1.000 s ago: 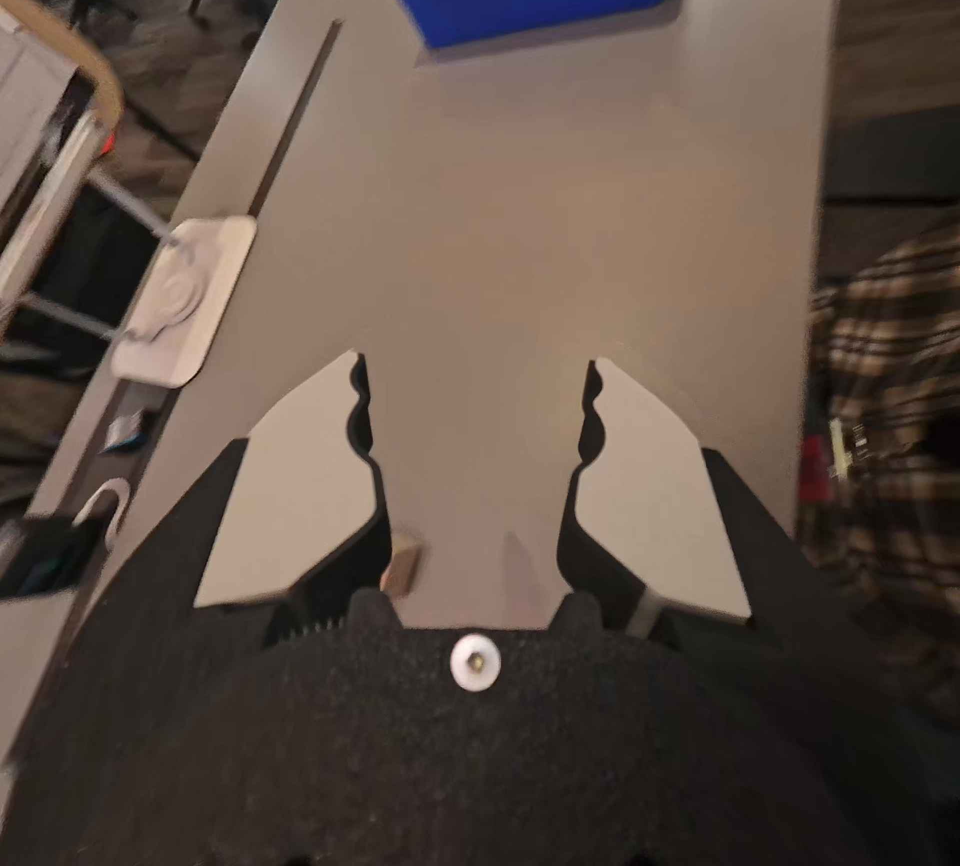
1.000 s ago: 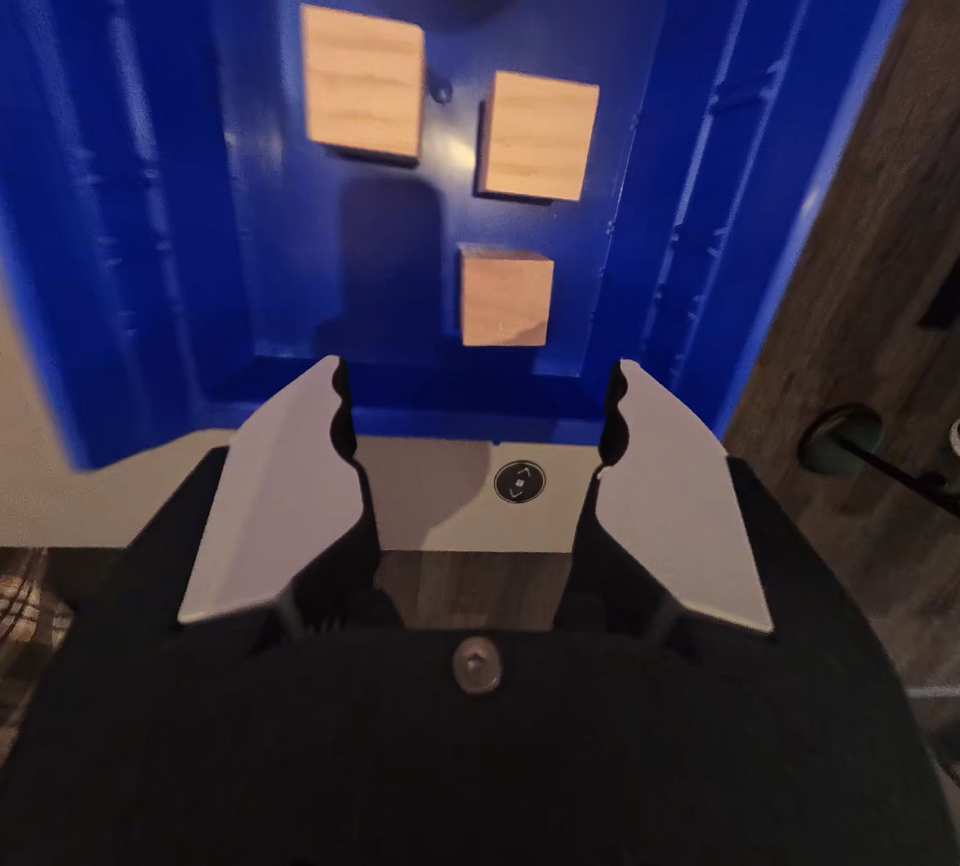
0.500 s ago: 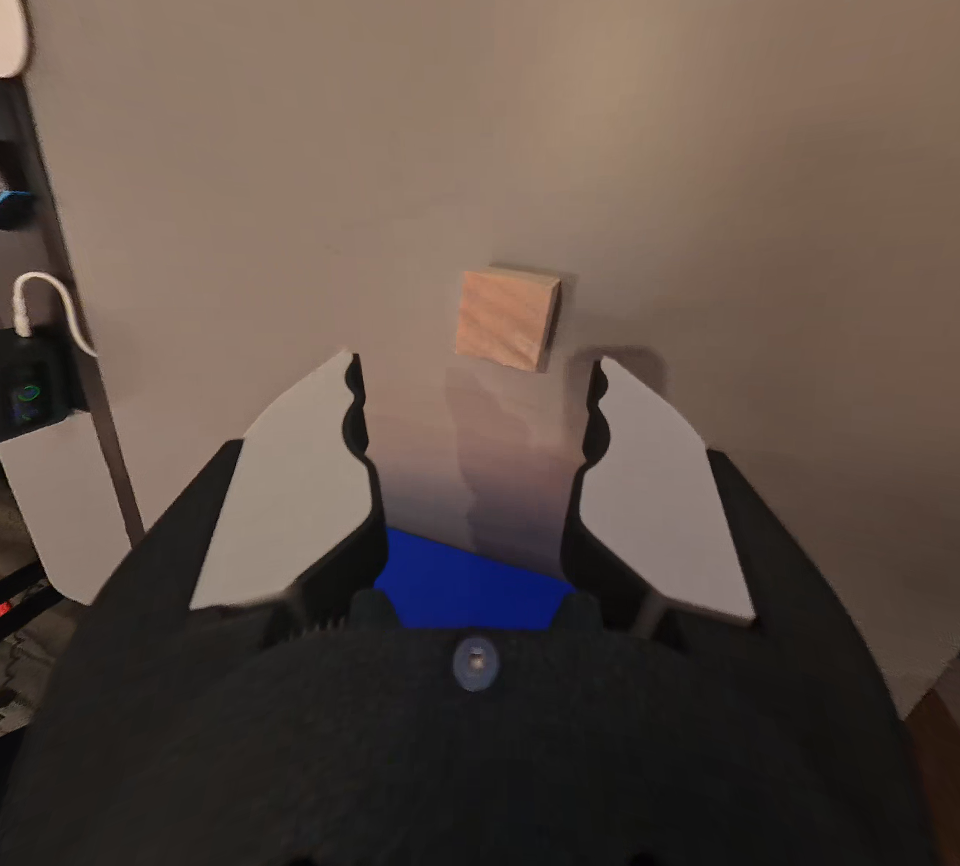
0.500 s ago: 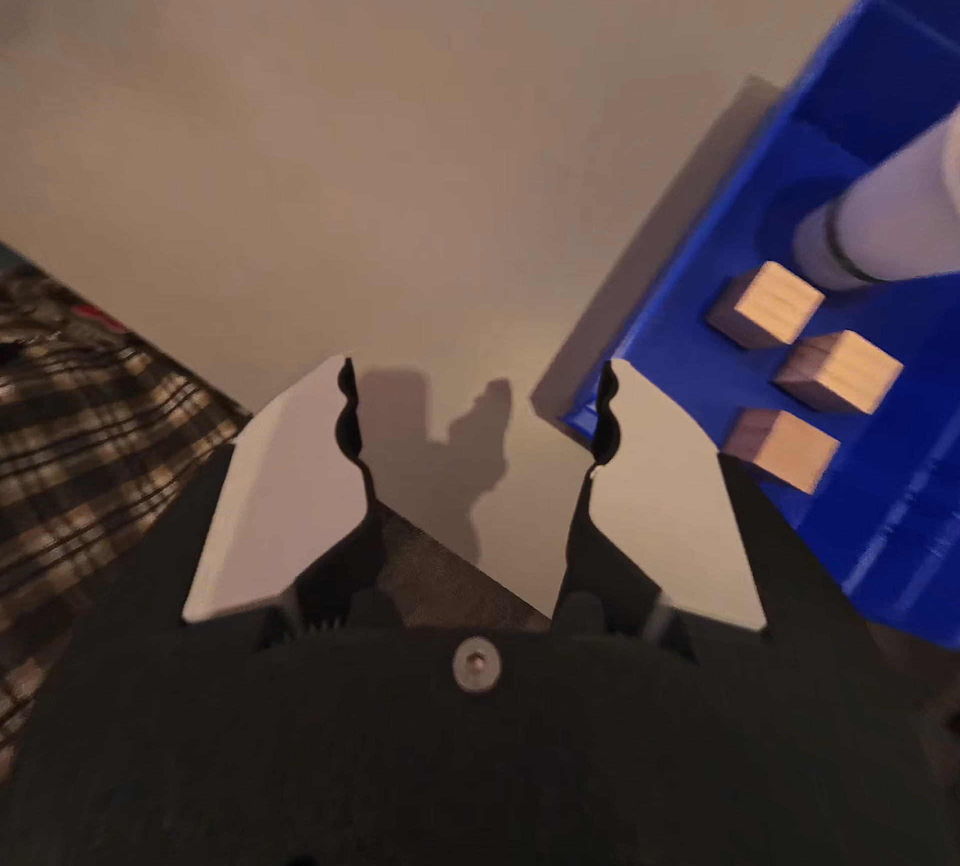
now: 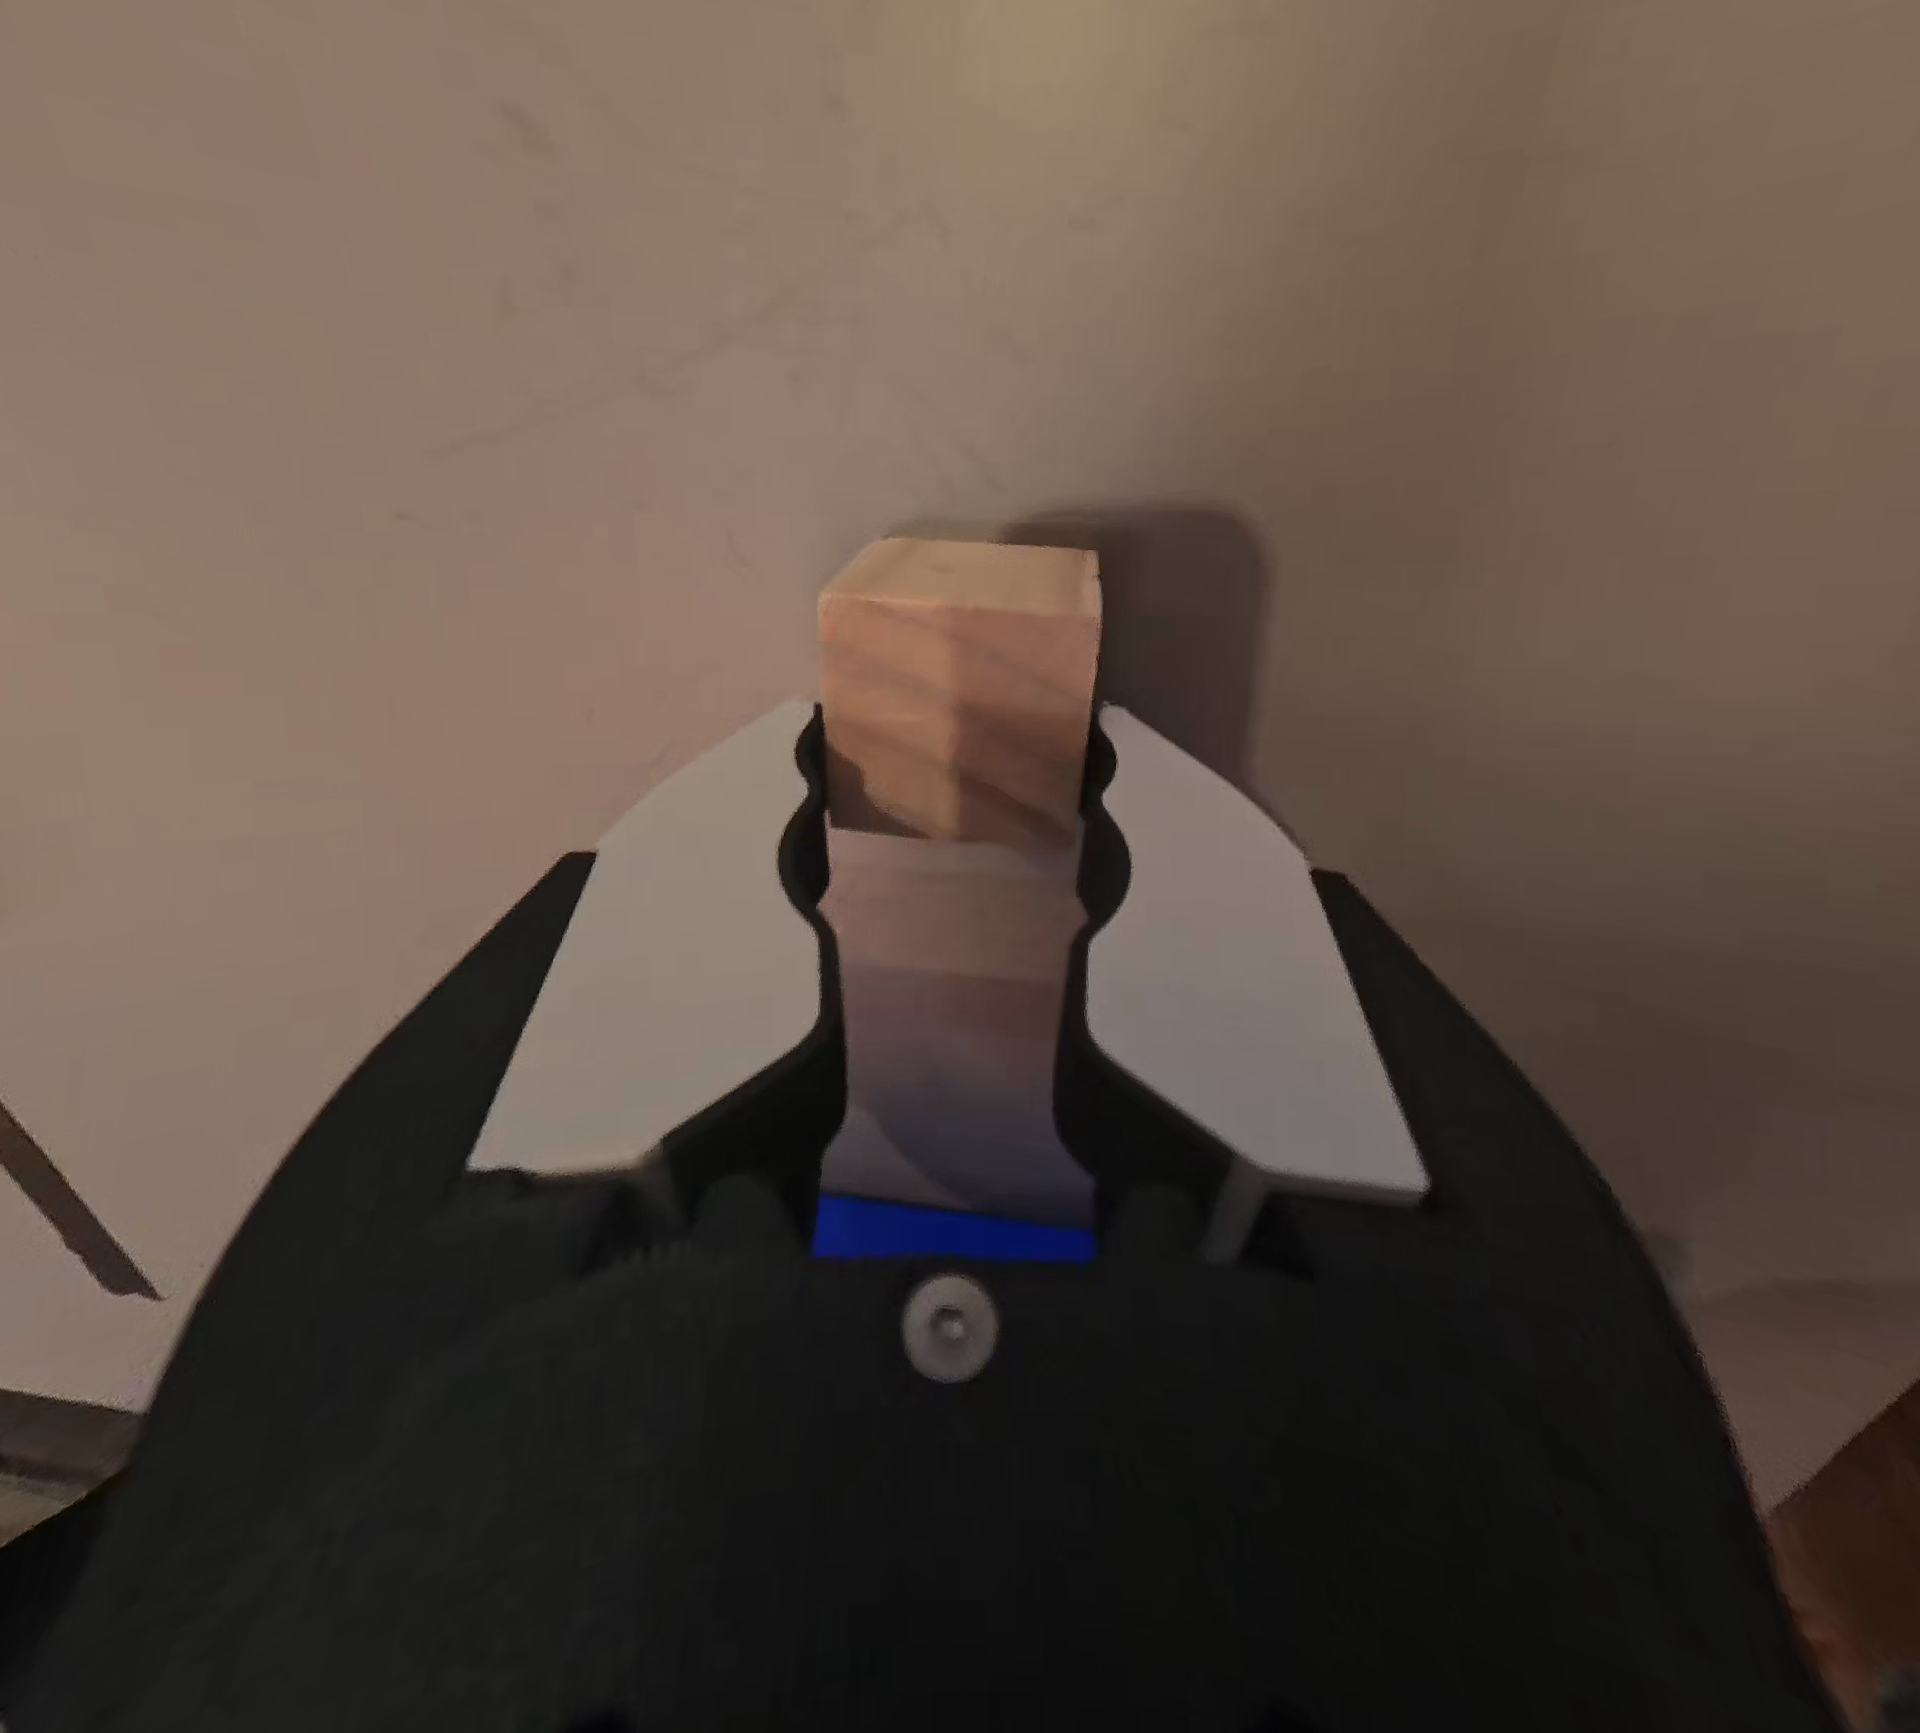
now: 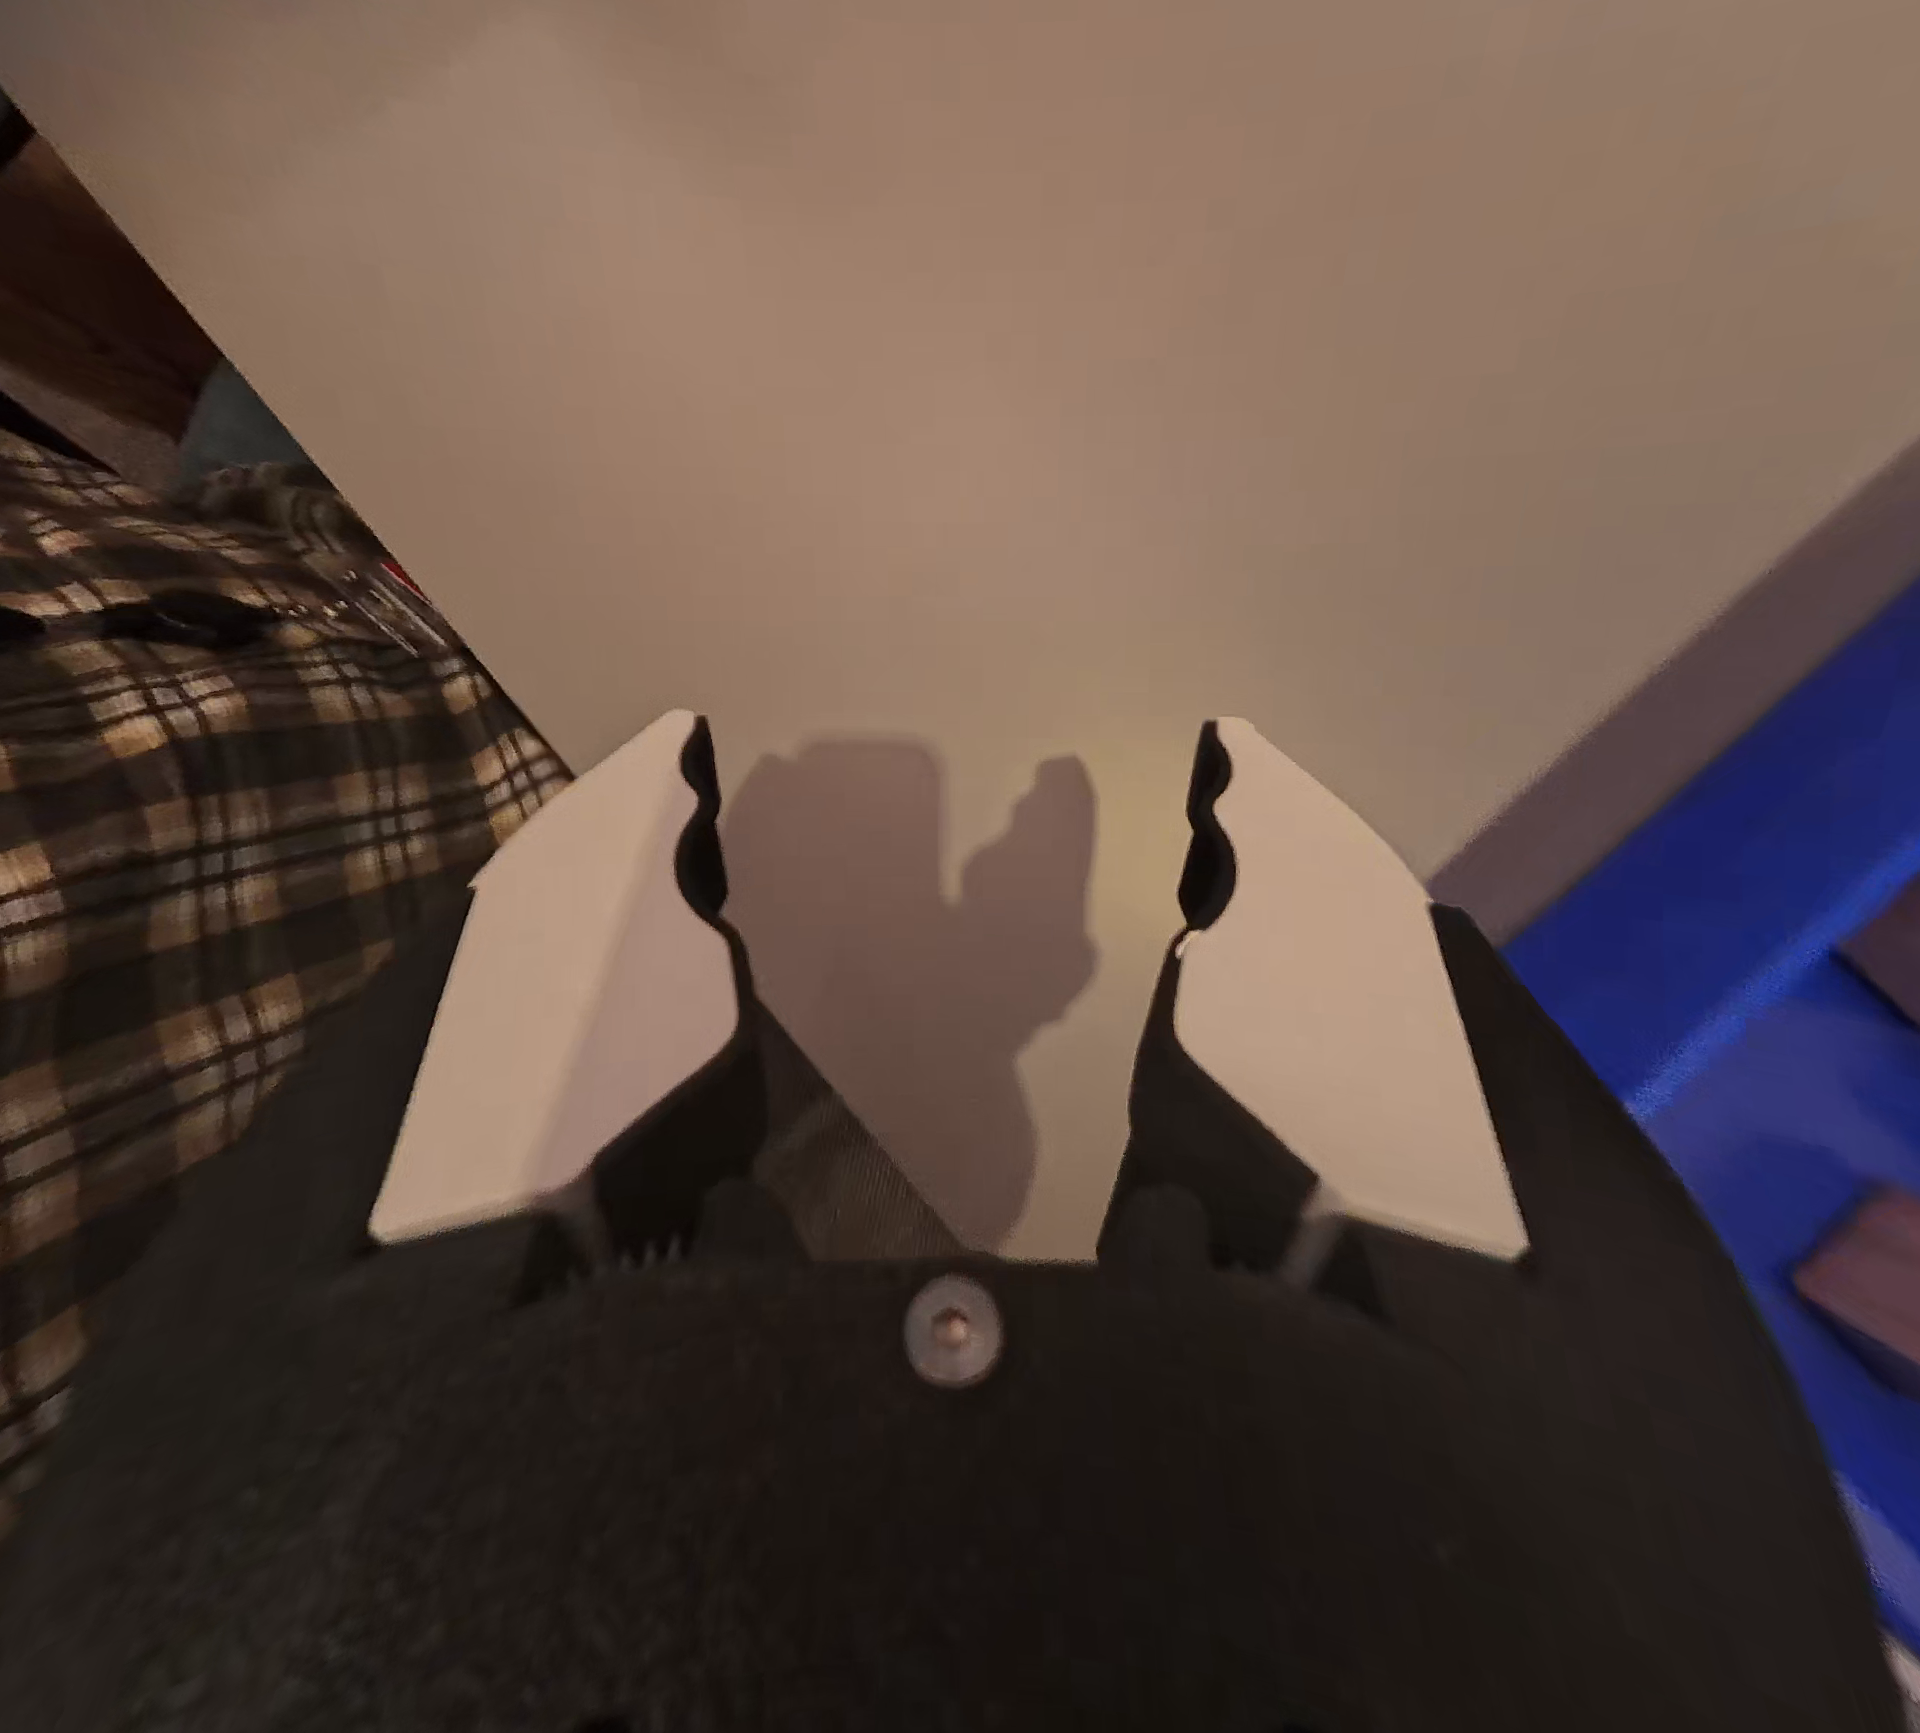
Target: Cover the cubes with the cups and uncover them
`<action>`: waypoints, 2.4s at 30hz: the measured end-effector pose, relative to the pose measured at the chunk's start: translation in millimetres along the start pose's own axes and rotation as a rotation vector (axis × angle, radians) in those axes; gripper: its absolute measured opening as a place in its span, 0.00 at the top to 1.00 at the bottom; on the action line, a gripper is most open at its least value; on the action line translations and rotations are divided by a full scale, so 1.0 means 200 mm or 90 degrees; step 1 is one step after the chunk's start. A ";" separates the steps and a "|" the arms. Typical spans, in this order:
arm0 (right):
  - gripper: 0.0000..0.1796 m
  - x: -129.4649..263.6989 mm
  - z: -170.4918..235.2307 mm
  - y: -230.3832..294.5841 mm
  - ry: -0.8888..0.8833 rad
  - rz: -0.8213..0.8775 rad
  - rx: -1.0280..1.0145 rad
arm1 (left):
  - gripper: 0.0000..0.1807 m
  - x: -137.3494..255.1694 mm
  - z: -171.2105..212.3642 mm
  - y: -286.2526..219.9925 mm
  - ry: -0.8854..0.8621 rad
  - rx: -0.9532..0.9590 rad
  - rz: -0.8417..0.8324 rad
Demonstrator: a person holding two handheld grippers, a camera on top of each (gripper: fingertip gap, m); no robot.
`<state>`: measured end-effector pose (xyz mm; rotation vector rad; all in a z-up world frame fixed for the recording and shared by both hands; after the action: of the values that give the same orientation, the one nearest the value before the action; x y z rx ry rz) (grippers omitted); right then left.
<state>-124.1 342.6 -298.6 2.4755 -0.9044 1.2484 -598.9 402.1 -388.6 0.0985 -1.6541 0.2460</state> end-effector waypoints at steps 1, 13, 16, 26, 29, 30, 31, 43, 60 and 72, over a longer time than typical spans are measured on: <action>0.53 -0.02 -0.03 0.03 -0.023 -0.010 0.009 | 0.75 0.01 -0.01 0.00 -0.011 0.012 0.007; 0.55 -0.36 -0.70 0.56 -0.398 -0.204 0.146 | 0.75 0.40 -0.69 -0.42 -0.255 -0.039 0.012; 0.57 -0.43 -0.78 0.65 -0.393 -0.205 0.184 | 0.75 0.44 -0.81 -0.52 -0.257 -0.066 -0.003; 0.75 -0.42 -0.80 0.73 -0.373 -0.263 0.217 | 0.75 0.46 -0.94 -0.63 -0.271 -0.100 0.006; 0.76 -0.41 -0.78 0.73 -0.358 -0.272 0.225 | 0.75 0.44 -0.96 -0.63 -0.275 -0.104 0.022; 0.76 -0.41 -0.77 0.73 -0.352 -0.272 0.227 | 0.75 0.44 -0.97 -0.64 -0.279 -0.105 0.027; 0.76 -0.40 -0.75 0.72 -0.344 -0.271 0.224 | 0.75 0.44 -0.99 -0.64 -0.284 -0.104 0.031; 0.76 0.21 -0.31 -0.44 -0.011 0.167 -0.089 | 0.53 0.58 -1.02 -0.71 -0.513 -0.060 -0.091; 0.76 -0.18 0.47 -0.99 0.395 0.229 -0.383 | 0.55 0.53 -0.96 -0.86 -0.490 -0.054 -0.102; 0.61 -0.22 0.50 -0.98 0.437 0.255 -0.362 | 0.56 0.52 -0.95 -0.87 -0.503 -0.049 -0.092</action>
<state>41.0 470.2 -381.0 1.3324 -1.3307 1.5322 -388.7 281.9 -252.2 0.2835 -2.4255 0.0235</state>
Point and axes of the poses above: each gripper's, where its closed fingertips meet, x back along the fingers, z out of its underside, y = z × x across the jaws, the point moved 3 cm from there along x, back along the fingers, and after that the axes turned 13 degrees about z, right-handed, at the moved point
